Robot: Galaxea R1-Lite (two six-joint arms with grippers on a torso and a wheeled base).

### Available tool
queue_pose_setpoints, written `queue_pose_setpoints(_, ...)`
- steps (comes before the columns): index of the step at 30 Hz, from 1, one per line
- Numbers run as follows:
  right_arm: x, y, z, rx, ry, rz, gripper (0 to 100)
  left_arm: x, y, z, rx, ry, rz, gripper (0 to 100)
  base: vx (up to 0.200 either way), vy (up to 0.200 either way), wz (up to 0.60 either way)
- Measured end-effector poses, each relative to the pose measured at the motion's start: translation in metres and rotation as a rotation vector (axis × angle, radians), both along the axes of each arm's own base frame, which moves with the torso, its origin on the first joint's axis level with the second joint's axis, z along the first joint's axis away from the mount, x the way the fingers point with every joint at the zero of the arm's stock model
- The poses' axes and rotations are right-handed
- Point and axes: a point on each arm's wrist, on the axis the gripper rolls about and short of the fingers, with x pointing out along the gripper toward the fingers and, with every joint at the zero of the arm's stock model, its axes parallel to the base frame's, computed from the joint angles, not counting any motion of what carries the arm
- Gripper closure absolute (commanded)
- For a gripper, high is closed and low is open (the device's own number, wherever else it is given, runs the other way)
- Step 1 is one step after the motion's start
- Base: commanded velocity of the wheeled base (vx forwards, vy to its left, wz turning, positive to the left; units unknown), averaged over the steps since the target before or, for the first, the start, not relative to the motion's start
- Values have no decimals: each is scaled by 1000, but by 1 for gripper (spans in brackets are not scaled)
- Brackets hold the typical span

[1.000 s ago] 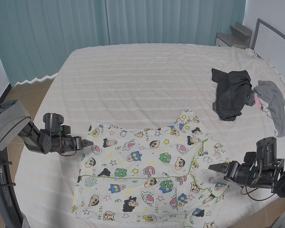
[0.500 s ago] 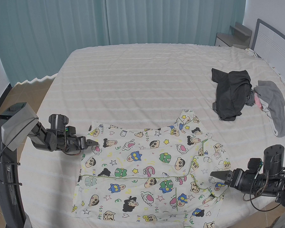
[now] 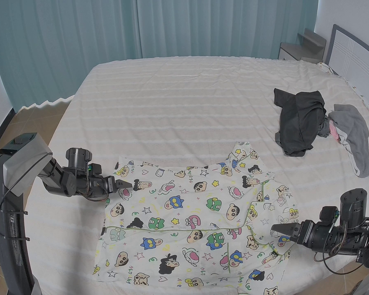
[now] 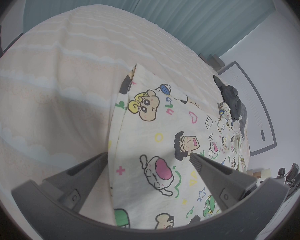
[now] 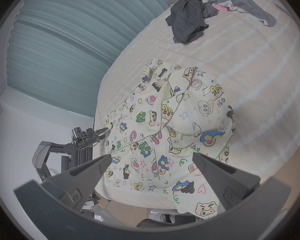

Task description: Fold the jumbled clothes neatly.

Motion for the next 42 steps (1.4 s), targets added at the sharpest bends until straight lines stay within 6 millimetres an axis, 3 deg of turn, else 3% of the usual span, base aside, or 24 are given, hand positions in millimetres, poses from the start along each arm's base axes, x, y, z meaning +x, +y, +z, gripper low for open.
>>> queue_pose_setpoints(10, 0, 0, -3, -4, 16, 3, 0, -4, 5, -4, -2, 20, 12, 100, 0, 0, 0)
queue_pose_setpoints(26, -1, 0, -6, -9, 29, 3, 0, -3, 35, 6, 8, -8, 92, 100, 0, 0, 0)
queue_pose_setpoints(37, -1, 0, -6, -11, 31, 3, 0, -2, 39, 10, 9, -24, 102, 100, 0, 0, 0)
queue_pose_setpoints(38, -1, 0, -6, -11, 31, 3, 0, -2, 39, 11, 8, -24, 102, 0, 0, 0, 0)
queue_pose_setpoints(42, -1, 0, -6, -11, 31, 2, 0, -2, 39, 13, -2, -23, 113, 0, 0, 0, 0)
